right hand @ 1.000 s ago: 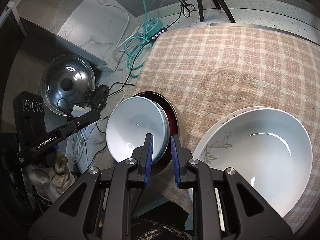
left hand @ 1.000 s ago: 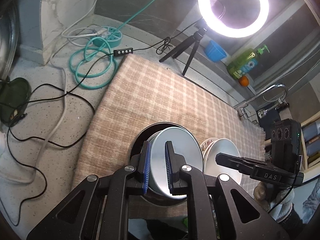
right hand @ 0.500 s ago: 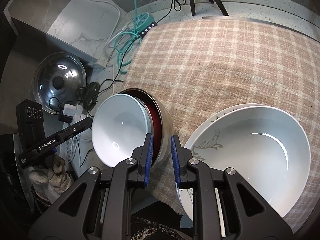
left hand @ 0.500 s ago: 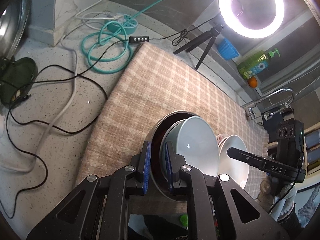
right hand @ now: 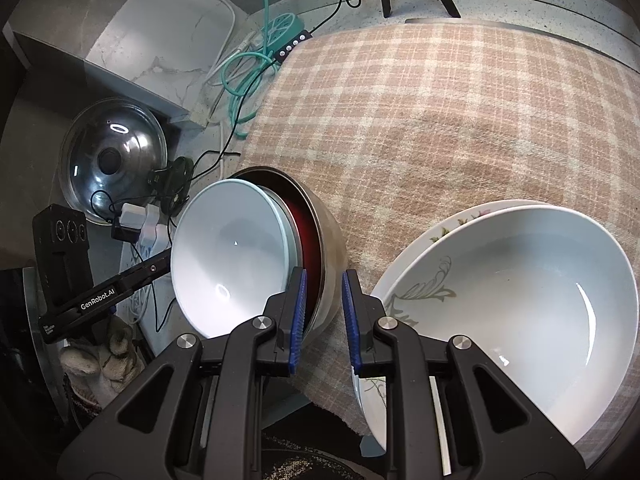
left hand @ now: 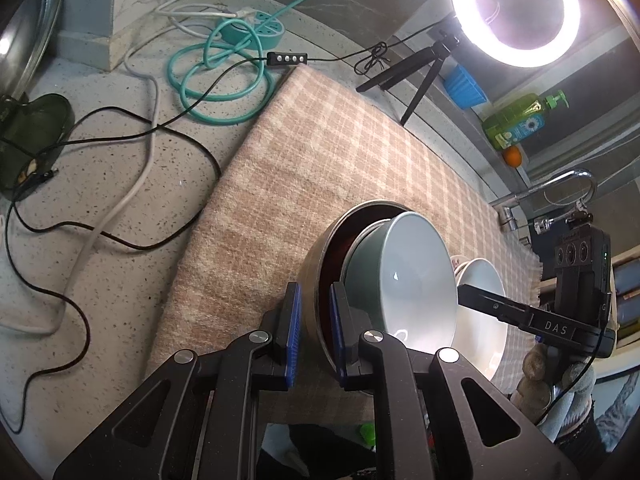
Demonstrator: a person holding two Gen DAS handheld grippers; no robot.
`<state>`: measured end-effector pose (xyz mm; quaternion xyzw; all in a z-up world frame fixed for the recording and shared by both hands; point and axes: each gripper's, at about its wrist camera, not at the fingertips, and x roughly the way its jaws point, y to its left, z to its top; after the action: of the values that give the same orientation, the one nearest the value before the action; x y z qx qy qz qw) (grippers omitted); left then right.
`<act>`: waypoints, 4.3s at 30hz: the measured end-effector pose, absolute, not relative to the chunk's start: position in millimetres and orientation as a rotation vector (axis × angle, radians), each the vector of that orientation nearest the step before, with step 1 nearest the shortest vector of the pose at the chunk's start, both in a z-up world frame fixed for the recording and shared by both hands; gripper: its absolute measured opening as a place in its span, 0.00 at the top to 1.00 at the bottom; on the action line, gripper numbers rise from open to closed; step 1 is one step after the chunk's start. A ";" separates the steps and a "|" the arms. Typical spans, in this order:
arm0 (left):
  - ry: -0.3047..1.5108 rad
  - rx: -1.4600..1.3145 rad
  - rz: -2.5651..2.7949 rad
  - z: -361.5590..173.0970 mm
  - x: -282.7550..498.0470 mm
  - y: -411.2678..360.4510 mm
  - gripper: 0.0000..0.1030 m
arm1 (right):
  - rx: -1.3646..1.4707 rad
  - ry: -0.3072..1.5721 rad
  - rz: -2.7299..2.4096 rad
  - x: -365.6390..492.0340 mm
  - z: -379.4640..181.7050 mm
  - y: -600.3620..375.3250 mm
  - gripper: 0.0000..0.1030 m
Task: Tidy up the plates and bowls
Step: 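Close both grippers on the rim of the nested bowl stack, then lift the nested bowls with both grippers and carry them over the plate stack, then lower the nested bowls onto the white plate with both grippers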
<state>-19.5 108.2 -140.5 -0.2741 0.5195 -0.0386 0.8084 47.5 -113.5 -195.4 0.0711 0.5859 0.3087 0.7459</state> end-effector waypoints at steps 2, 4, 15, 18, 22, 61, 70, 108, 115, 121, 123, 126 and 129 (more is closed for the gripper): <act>1.116 -0.579 -0.084 -142.3 -17.9 107.5 0.88 | 0.156 1.291 0.677 47.7 -198.8 -112.0 0.82; 1.118 -0.585 -0.082 -144.4 -16.4 108.7 0.88 | 0.161 1.298 0.679 47.4 -201.7 -110.1 0.82; 1.135 -0.607 -0.094 -153.5 -13.8 111.6 0.88 | 0.204 1.320 0.686 48.4 -207.7 -112.2 0.86; 1.134 -0.609 -0.096 -153.7 -14.0 112.1 0.88 | 0.240 1.330 0.685 50.7 -210.5 -114.5 0.87; 1.132 -0.615 -0.096 -154.3 -14.3 112.7 0.88 | 0.235 1.333 0.680 49.9 -210.9 -112.1 0.87; 1.074 -0.522 -0.117 -113.7 -7.5 86.1 0.92 | 0.230 1.258 0.665 36.6 -169.5 -133.4 0.87; 1.054 -0.491 -0.192 -98.7 1.2 53.1 0.92 | 0.273 1.221 0.620 26.1 -152.7 -176.5 0.87; 1.196 -0.276 -0.396 -118.1 24.0 -79.3 0.92 | 0.381 1.222 0.402 -3.4 -166.4 -309.1 0.87; 1.205 -0.273 -0.390 -119.6 25.2 -80.2 0.92 | 0.384 1.221 0.407 -3.3 -165.8 -308.7 0.87; 1.206 -0.276 -0.388 -120.0 24.2 -79.6 0.92 | 0.370 1.219 0.406 -2.8 -166.0 -307.5 0.87; 1.200 -0.269 -0.387 -119.3 24.0 -79.8 0.92 | 0.375 1.218 0.406 -3.2 -165.9 -307.3 0.87; 1.185 -0.251 -0.384 -115.9 22.8 -80.3 0.92 | 0.370 1.210 0.408 -3.1 -164.6 -306.4 0.87; 1.173 -0.233 -0.377 -111.6 21.7 -81.1 0.92 | 0.356 1.204 0.404 -3.3 -162.9 -305.6 0.87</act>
<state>21.7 -81.1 -111.6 -0.1091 0.5487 -0.1765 0.8099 -3.3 -305.6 -162.9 0.1654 0.5591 0.1878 0.7904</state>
